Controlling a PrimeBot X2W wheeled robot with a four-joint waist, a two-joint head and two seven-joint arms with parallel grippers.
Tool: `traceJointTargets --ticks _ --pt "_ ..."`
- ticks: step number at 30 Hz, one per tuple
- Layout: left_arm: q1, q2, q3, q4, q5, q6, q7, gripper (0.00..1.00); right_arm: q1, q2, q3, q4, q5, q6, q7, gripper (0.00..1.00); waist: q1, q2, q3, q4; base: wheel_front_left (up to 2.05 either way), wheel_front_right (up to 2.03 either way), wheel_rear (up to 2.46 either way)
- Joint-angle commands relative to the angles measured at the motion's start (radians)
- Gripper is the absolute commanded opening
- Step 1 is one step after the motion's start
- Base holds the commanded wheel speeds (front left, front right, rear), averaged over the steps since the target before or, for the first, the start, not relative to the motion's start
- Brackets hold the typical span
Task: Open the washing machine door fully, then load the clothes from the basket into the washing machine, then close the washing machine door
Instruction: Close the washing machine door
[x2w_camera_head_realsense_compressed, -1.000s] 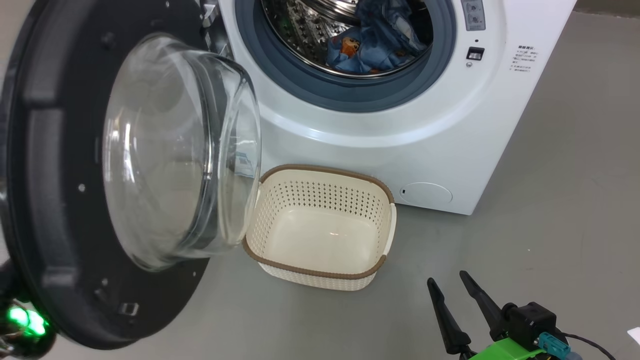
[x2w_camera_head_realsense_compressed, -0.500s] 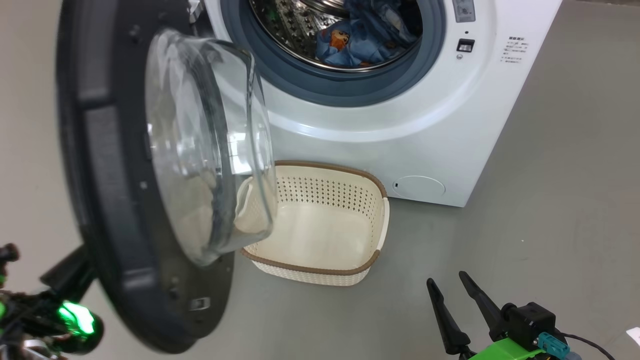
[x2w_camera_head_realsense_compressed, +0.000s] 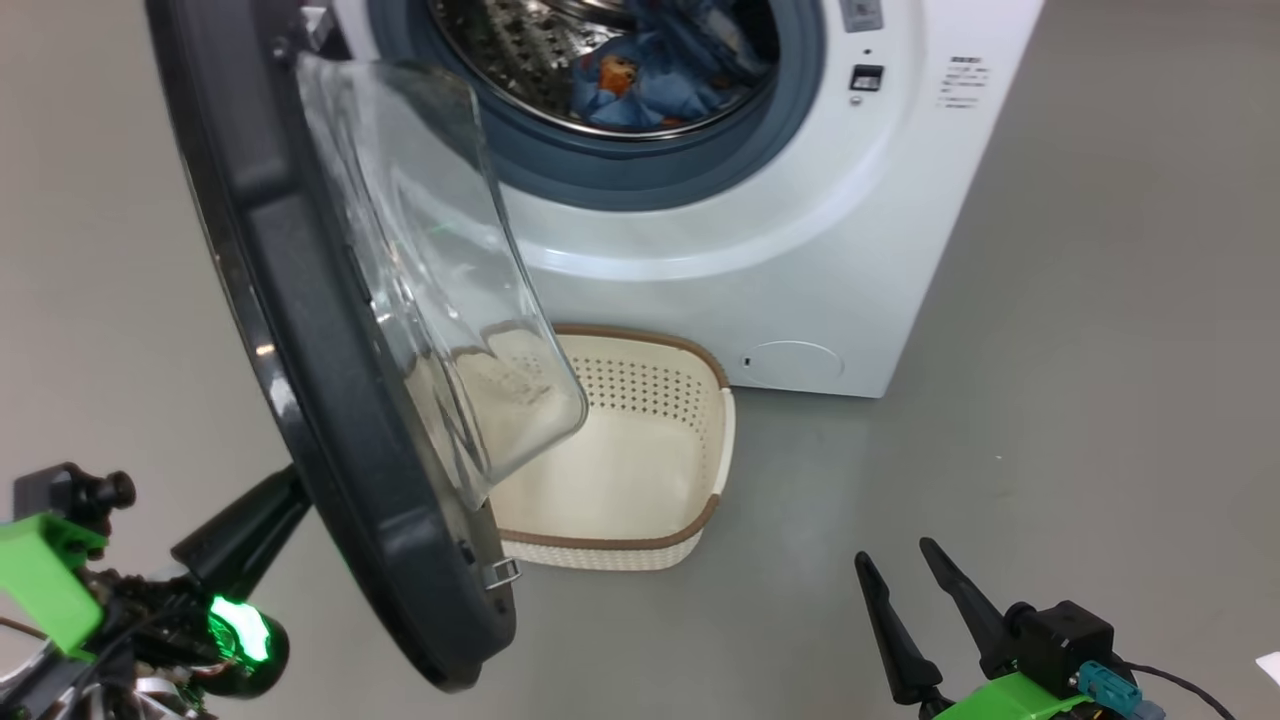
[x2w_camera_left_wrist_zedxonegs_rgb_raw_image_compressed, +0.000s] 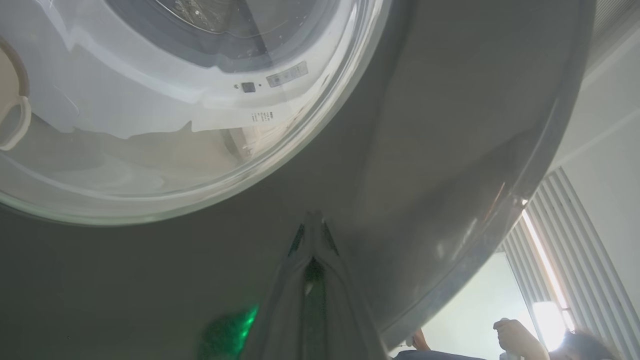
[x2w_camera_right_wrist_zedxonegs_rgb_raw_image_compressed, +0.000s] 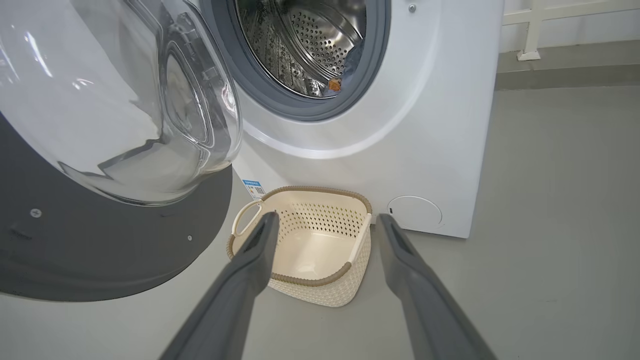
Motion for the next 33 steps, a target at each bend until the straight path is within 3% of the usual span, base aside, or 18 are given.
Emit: traceJointTargets --ticks 1,18,33 --pt "0.0 0.013 0.011 -0.035 -0.011 -0.007 -0.001 0.0 -0.023 0.001 0.019 -0.025 0.012 0.003 -0.005 1.0 0.0 -0.0001 -0.005 -0.027 0.0 0.0 0.0" --pt "-0.034 0.001 -0.112 -0.005 -0.059 -0.07 -0.198 0.0 0.022 0.001 -0.013 -0.051 0.007 0.003 -0.005 1.0 0.0 -0.0001 -0.011 -0.175 0.0 0.0 0.0" --pt "-0.108 0.001 -0.153 0.015 -0.065 -0.082 -0.339 0.0 0.041 0.001 -0.029 -0.072 0.007 0.003 -0.005 1.0 0.0 -0.0001 0.006 -0.255 0.0 0.0 0.0"
